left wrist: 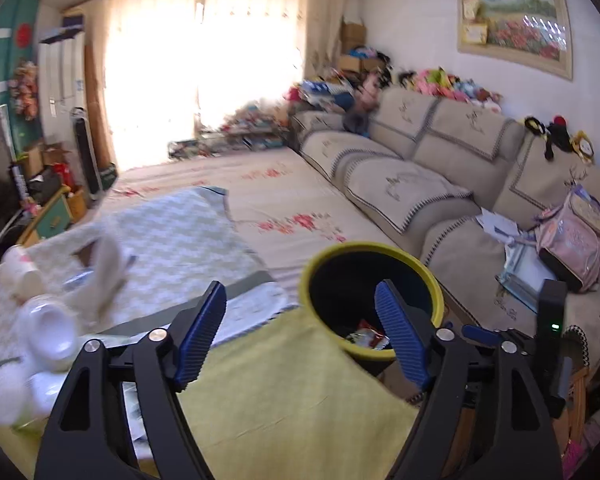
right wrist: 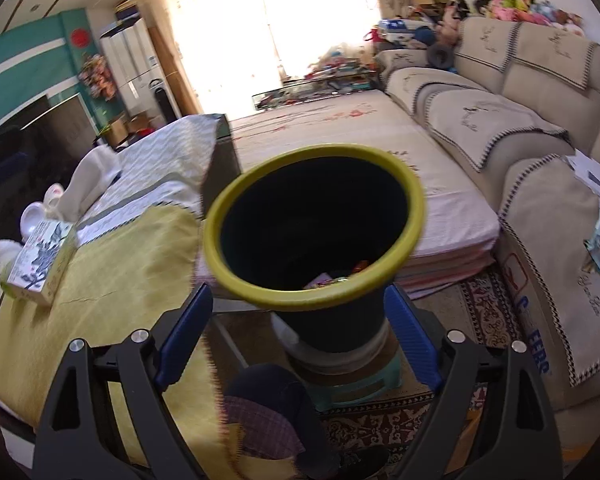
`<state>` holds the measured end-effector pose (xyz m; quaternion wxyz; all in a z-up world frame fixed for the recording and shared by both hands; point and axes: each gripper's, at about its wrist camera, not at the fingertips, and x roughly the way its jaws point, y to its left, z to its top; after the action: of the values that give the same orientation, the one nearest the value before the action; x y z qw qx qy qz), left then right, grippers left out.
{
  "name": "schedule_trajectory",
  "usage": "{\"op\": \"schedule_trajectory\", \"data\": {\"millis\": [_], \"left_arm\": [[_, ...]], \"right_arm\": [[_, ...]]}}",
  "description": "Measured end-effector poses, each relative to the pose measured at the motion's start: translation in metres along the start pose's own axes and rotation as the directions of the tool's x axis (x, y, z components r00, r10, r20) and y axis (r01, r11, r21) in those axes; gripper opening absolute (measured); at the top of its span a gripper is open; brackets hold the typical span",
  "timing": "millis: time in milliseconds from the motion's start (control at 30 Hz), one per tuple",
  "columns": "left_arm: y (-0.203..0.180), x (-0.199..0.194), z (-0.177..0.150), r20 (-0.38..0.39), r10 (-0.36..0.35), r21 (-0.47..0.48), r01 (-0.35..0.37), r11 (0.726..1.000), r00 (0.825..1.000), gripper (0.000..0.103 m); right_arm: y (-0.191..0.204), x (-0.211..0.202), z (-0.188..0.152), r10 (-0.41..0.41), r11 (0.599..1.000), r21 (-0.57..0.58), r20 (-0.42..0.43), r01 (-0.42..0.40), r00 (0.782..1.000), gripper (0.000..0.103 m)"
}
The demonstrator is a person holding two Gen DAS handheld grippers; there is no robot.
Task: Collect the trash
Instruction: 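Carry the red wrapper with the left gripper and release it into the bin, then grasp the white patterned box with the right gripper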
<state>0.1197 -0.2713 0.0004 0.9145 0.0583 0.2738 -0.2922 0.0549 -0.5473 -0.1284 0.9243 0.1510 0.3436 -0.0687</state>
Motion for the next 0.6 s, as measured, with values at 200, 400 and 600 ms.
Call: {"op": "schedule_trajectory", "data": {"millis": [200, 400, 600], "left_arm": [[0.067, -0.095, -0.024, 0.094, 0.173, -0.087, -0.165, 0.982, 0.980, 0.087], [0.139, -0.166, -0.063, 0.097, 0.377, -0.211, -0.352, 0.912, 0.921, 0.090], [0.180, -0.186, -0.102, 0.042, 0.416, -0.294, -0.387, 0.874, 0.908, 0.090]], "right_arm": [[0.069, 0.009, -0.002, 0.084, 0.989, -0.124, -0.018, -0.085, 0.996, 0.083], [0.158, 0.008, -0.007, 0.183, 0.941, -0.285, -0.028, -0.183, 0.983, 0.084], [0.245, -0.003, -0.019, 0.236, 0.869, -0.454, 0.030, -0.197, 0.971, 0.084]]}}
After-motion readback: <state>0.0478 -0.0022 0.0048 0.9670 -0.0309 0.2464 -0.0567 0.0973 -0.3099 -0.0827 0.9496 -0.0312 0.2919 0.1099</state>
